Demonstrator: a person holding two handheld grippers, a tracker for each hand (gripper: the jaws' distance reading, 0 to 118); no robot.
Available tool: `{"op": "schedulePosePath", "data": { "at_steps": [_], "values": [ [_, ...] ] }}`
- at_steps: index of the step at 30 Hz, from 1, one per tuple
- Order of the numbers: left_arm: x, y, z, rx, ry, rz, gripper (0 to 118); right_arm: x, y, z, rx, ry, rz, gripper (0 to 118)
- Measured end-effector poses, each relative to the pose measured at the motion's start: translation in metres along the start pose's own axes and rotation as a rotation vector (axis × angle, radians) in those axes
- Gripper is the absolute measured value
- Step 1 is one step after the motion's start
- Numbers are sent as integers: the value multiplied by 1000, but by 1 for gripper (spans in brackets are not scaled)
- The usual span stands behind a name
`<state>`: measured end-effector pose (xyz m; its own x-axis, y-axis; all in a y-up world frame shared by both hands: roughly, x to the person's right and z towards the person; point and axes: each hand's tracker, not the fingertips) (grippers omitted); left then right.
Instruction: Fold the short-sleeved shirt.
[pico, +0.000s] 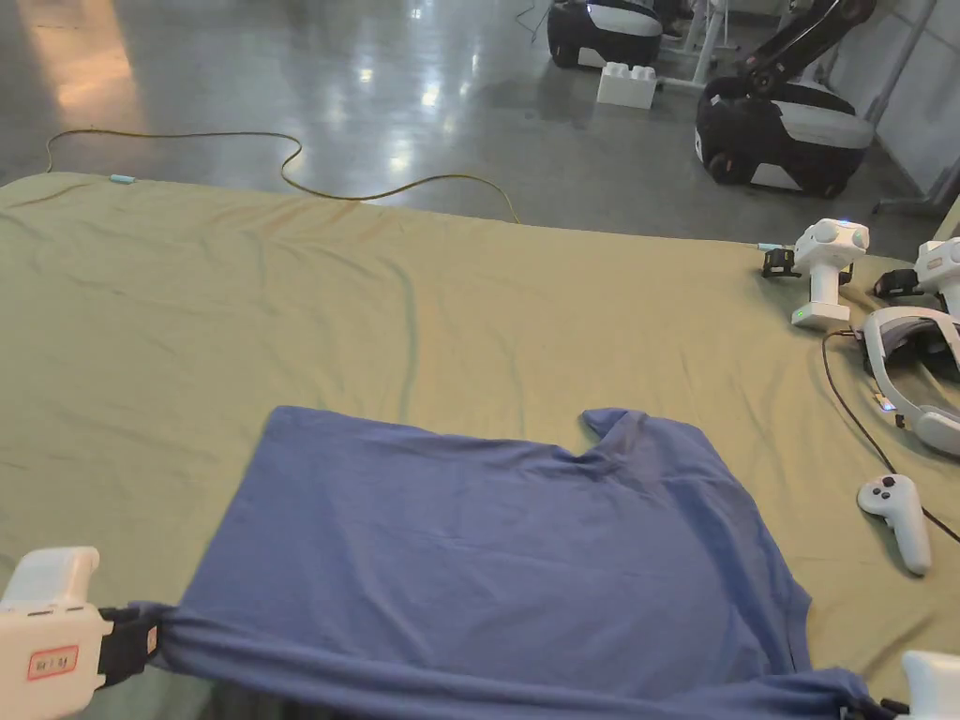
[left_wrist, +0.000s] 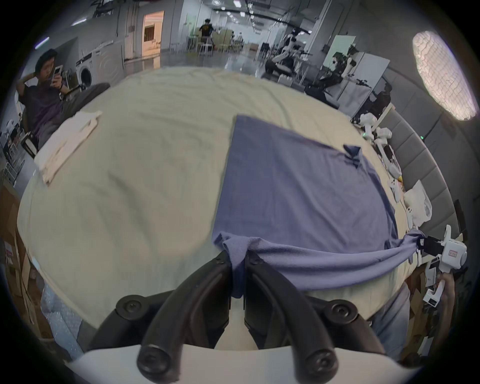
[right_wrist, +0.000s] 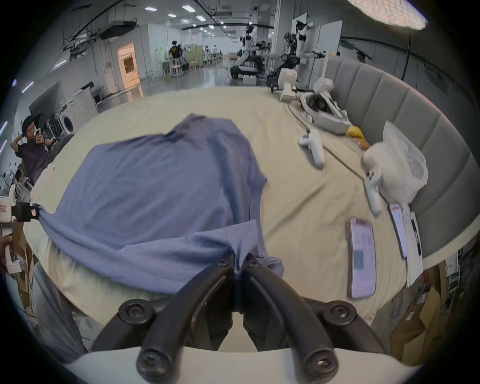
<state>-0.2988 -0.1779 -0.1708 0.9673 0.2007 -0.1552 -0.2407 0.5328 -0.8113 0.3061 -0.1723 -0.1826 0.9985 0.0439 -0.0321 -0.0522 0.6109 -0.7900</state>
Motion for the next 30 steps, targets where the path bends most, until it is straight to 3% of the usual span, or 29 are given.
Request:
{"op": "schedulePosePath", "data": {
  "at_steps": [5,15,17,18,19,20,21,23,25,30],
  "values": [
    [4,49,-33,6,14,-1,10,0,51,-35,42,1,-28,5],
    [8,94,-111,-79,44,-8,10,-4,94,-131,-59,-18,-34,6],
    [11,93,-117,-100,43,9,11,-4,94,-140,-83,-28,-37,11],
    [11,93,-119,-107,44,11,14,-4,93,-142,-87,-35,-36,20],
    [12,93,-119,-111,48,11,25,-4,91,-142,-89,-43,-37,37],
    [12,94,-118,-108,54,11,33,-4,90,-141,-89,-54,-41,48],
    [13,93,-114,-96,71,11,37,-4,89,-137,-79,-60,-48,52],
    [13,93,-104,-66,51,23,49,-5,89,-123,-25,-57,-67,55],
    [15,95,-89,-5,18,45,50,-9,91,-107,57,-51,-75,61],
    [42,87,-43,265,-56,-29,50,-39,98,-53,350,-33,-67,61]
  ]
}}
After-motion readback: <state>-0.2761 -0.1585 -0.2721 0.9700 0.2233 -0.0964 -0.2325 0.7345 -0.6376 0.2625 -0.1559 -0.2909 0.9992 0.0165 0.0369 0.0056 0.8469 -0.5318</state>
